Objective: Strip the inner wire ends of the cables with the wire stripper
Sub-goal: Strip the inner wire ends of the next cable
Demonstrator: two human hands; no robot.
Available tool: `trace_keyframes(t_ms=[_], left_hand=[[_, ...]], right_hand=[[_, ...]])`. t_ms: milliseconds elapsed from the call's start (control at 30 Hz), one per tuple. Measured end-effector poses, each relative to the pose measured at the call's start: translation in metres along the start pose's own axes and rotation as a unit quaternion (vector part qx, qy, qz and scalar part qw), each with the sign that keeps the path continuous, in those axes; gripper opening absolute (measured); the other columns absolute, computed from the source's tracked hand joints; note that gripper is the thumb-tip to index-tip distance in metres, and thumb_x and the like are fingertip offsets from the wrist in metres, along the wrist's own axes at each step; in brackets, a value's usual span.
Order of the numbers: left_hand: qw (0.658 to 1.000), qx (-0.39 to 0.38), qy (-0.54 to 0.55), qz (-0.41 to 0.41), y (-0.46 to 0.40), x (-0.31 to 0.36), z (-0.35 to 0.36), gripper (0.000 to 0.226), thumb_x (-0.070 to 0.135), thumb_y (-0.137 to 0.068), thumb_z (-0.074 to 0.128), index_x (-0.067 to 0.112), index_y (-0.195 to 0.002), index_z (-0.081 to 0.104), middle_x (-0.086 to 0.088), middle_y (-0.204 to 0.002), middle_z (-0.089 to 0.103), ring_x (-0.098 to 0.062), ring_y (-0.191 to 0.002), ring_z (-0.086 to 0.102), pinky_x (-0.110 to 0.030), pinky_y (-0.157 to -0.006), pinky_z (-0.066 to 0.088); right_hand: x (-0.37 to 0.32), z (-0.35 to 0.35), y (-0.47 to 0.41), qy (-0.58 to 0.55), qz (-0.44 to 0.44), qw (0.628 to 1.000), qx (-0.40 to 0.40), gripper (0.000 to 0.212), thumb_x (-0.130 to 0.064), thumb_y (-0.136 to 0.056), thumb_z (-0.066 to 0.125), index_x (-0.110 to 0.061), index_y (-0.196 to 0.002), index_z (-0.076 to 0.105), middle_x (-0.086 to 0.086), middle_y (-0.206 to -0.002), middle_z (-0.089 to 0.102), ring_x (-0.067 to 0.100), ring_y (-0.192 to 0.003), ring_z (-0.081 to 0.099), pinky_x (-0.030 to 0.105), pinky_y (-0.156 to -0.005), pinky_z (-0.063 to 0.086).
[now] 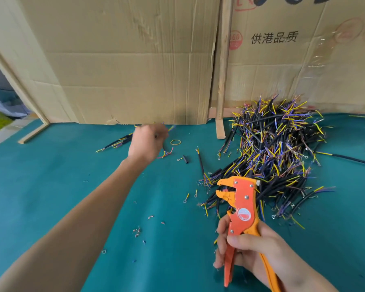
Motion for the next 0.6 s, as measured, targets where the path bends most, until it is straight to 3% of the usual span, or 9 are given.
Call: trace_keyframes(t_ms=[100, 167, 267, 433, 600], left_hand=[[0.977, 0.020, 0.195, -0.085, -0.004, -0.001, -0.036, 0.011, 0.011, -0.089, 0.073, 0.016, -0.080, 0.071, 0.002, -0.067, 0.070, -0.023, -0.068, 0.067, -0.030, -0.071, 0.056], [0.930, -0.007, 0.345, -0.129, 0.009, 0.002, -0.046, 0.012, 0.007, -0.089, 0.073, 0.012, -0.079, 0.070, -0.001, -0.067, 0.072, -0.017, -0.067, 0.069, -0.032, -0.066, 0.060], [0.875, -0.057, 0.448, -0.171, 0.053, 0.005, -0.041, 0.006, 0.006, -0.090, 0.072, 0.007, -0.085, 0.068, -0.008, -0.071, 0.072, -0.015, -0.064, 0.069, -0.023, -0.056, 0.055], [0.821, -0.072, 0.499, -0.267, 0.126, -0.018, 0.001, 0.007, 0.005, -0.088, 0.072, 0.008, -0.087, 0.066, -0.010, -0.073, 0.072, -0.018, -0.059, 0.068, -0.021, -0.053, 0.052], [0.838, -0.038, 0.461, -0.288, 0.157, -0.034, 0.026, 0.009, 0.001, -0.090, 0.070, 0.006, -0.085, 0.064, -0.010, -0.071, 0.070, -0.016, -0.056, 0.062, -0.021, -0.052, 0.045]], right_hand=[[0.002, -0.002, 0.000, -0.015, 0.008, 1.000, 0.009, 0.042, -0.014, -0.067, 0.089, -0.001, -0.100, 0.065, 0.031, -0.086, 0.059, 0.049, -0.080, 0.062, 0.058, -0.081, 0.048], [0.002, -0.001, 0.001, -0.027, 0.011, 0.999, 0.012, 0.040, -0.011, -0.067, 0.087, 0.000, -0.099, 0.066, 0.031, -0.085, 0.058, 0.049, -0.079, 0.062, 0.056, -0.078, 0.051], [0.001, 0.000, 0.000, -0.032, 0.008, 0.999, 0.031, 0.039, -0.010, -0.064, 0.085, 0.002, -0.097, 0.066, 0.031, -0.084, 0.057, 0.046, -0.075, 0.061, 0.057, -0.077, 0.051], [0.003, 0.021, -0.012, 0.009, 0.013, 1.000, 0.018, 0.038, -0.011, -0.067, 0.082, 0.000, -0.099, 0.064, 0.034, -0.083, 0.058, 0.045, -0.073, 0.060, 0.049, -0.070, 0.052], [0.003, 0.058, -0.063, 0.015, 0.000, 0.999, 0.030, 0.031, -0.007, -0.075, 0.072, 0.001, -0.102, 0.062, 0.030, -0.083, 0.061, 0.039, -0.070, 0.062, 0.043, -0.067, 0.055]])
Point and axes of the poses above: each hand's wrist, its own y-axis away from the middle knuckle, its own z-axis out of the palm, x = y × z, the point moved 9 cm from there along -y, towards the middle knuckle
